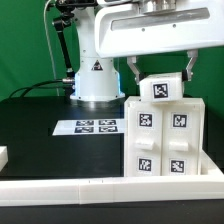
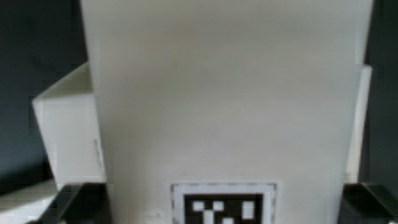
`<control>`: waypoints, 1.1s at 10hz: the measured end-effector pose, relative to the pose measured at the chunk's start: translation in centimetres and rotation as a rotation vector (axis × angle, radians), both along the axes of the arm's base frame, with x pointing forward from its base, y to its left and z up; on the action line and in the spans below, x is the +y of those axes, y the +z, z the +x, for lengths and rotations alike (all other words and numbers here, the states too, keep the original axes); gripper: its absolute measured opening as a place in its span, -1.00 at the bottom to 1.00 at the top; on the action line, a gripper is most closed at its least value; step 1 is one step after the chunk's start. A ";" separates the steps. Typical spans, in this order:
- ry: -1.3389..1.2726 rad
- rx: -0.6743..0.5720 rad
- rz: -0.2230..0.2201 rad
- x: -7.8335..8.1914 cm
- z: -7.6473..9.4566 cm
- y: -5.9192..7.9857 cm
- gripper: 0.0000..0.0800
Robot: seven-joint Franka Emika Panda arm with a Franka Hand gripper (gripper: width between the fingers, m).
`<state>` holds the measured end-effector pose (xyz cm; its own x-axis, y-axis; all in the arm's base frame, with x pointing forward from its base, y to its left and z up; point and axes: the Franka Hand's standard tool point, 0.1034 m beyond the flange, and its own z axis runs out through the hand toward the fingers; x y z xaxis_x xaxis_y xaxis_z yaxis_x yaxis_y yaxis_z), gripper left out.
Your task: Assemble cabinet
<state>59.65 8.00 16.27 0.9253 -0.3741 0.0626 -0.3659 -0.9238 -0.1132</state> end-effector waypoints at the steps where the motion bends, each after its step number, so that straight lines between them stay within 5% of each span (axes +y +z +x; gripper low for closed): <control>1: -0.098 0.002 0.010 0.1 0.1 0.0 0.38; 7: -0.413 0.028 0.046 0.1 0.1 0.0 0.38; 11: -0.843 0.040 0.121 0.0 0.0 0.0 0.38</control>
Offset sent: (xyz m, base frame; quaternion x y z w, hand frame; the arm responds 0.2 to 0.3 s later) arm 0.0000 0.0000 0.0000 0.0000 0.0000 0.1296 0.9916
